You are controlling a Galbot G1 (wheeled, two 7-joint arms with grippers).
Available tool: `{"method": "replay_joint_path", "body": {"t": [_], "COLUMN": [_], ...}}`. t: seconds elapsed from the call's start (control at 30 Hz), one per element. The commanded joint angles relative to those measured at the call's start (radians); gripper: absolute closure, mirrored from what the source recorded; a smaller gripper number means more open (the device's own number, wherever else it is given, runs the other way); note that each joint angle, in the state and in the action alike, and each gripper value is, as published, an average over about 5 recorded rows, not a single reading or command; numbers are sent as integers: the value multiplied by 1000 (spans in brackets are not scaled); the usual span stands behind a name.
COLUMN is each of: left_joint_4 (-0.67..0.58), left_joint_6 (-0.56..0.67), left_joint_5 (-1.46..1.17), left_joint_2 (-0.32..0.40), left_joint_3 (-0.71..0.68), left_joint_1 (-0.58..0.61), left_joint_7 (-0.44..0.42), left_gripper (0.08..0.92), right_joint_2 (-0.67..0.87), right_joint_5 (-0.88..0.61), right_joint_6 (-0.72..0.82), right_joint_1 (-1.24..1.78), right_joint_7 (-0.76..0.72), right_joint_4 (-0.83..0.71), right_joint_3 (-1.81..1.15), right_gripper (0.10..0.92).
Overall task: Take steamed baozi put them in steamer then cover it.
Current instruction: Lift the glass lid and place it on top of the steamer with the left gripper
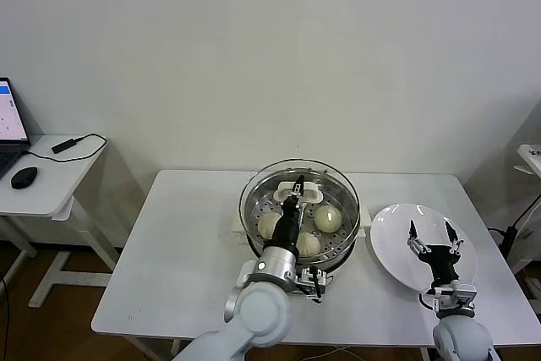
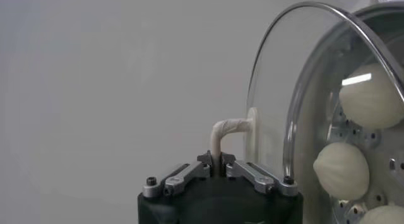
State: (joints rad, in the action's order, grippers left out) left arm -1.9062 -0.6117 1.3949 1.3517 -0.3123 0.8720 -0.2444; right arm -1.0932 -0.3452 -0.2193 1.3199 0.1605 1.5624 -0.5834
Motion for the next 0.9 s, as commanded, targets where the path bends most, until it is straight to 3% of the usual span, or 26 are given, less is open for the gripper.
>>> {"method": "replay_joint_path", "body": {"t": [0.03, 0.9], "left_joint_4": [61, 128], "left_joint_6": [9, 60], "left_joint_5": [66, 52], "left_joint_2": [14, 36], "left_joint_3": [-16, -16], "left_joint_1": [-24, -31], "left_joint_7": [-42, -5], "left_gripper": [808, 808], "right_joint_2": [1, -2], "right_joint_5": [0, 2], "right_joint_6": [3, 1], "right_joint_1": [-3, -7], "right_joint_7": [1, 0], "right_joint_4": [-5, -15], "right_joint_3": [0, -1], "right_gripper": [203, 203]}}
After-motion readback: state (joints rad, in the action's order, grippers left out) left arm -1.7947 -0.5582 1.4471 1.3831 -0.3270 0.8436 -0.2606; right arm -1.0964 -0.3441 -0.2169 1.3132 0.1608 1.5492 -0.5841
